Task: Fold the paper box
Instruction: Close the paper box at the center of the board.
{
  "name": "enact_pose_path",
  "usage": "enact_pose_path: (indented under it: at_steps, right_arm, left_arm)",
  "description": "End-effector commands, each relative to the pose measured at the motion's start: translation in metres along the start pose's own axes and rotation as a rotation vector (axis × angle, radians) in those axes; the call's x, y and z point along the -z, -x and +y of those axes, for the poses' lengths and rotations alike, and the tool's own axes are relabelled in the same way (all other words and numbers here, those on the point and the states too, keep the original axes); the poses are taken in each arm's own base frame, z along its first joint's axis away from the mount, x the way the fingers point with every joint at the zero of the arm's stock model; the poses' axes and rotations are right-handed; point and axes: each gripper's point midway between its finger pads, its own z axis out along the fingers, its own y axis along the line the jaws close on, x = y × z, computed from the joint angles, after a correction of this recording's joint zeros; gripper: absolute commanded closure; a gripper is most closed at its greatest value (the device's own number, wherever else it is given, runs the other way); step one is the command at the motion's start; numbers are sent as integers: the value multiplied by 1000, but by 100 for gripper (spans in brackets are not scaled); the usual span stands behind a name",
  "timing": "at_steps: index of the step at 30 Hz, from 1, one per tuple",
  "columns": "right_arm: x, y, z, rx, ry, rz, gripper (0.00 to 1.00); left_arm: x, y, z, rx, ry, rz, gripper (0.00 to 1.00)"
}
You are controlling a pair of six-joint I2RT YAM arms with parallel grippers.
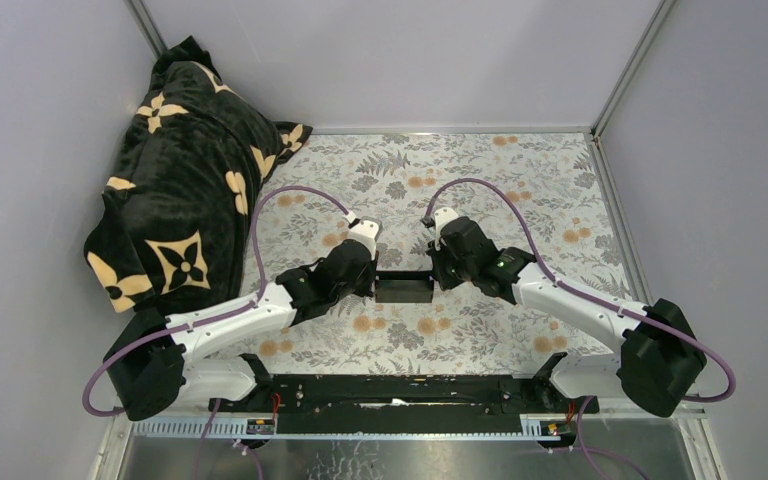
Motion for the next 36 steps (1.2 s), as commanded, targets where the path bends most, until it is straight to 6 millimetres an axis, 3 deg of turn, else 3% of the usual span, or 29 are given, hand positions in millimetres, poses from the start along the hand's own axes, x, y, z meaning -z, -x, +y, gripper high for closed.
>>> enact_pose_path:
  at_steps: [1, 36]
  right_arm:
    - [9, 29, 9, -23, -7, -74, 100]
    - [-2, 19, 8, -141, -156, -67, 100]
  left_arm:
    - [0, 16, -10, 30, -28, -52, 99]
    - [-3, 21, -30, 127, -11, -72, 100]
